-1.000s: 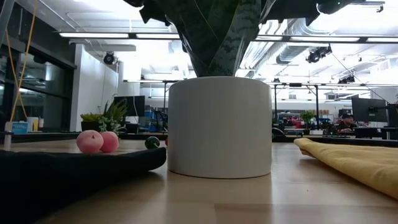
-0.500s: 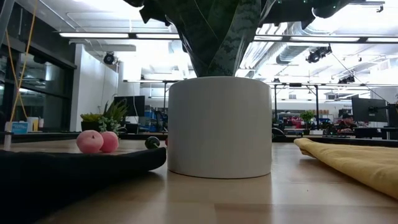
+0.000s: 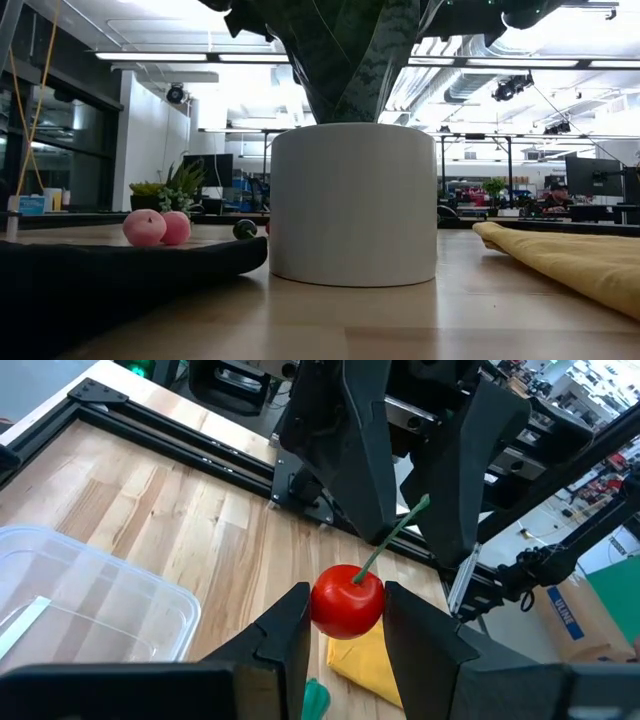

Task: Pick and placing Produce into tupperware
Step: Put the bottom red cherry into the transparent container

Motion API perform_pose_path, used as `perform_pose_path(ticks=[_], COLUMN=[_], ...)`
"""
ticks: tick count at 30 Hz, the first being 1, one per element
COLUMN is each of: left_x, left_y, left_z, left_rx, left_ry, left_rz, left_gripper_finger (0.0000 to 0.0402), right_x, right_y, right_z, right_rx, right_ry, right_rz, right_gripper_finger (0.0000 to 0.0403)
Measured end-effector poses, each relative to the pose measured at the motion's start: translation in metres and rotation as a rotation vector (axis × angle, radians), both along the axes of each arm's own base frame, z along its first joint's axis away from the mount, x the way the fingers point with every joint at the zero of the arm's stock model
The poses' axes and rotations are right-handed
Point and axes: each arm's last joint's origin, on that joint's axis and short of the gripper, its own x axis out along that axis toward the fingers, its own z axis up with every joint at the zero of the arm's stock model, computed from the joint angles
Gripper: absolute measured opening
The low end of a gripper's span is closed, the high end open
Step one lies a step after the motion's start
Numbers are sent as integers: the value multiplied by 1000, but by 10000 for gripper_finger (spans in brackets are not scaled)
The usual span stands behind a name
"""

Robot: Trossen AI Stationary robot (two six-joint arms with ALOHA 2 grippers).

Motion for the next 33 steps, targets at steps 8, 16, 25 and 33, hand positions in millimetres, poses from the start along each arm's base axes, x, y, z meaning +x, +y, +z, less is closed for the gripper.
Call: perform_pose_path(ticks=[8,16,25,33], left_x=[0,0,0,0], left_y=[0,0,0,0], left_z=[0,0,0,0], left_rx=[0,0,0,0], left_ry=[0,0,0,0], left_rz=[0,0,0,0], left_gripper_finger=[106,106,106,106], right_x=[0,0,0,0], right_y=[0,-1,-1,-1], right_z=[0,0,0,0], right_rx=[0,-1,-1,-6], right_ry=[0,0,0,1], right_rz=[0,-22,-43,-43], right_gripper_finger=[83,83,81,33])
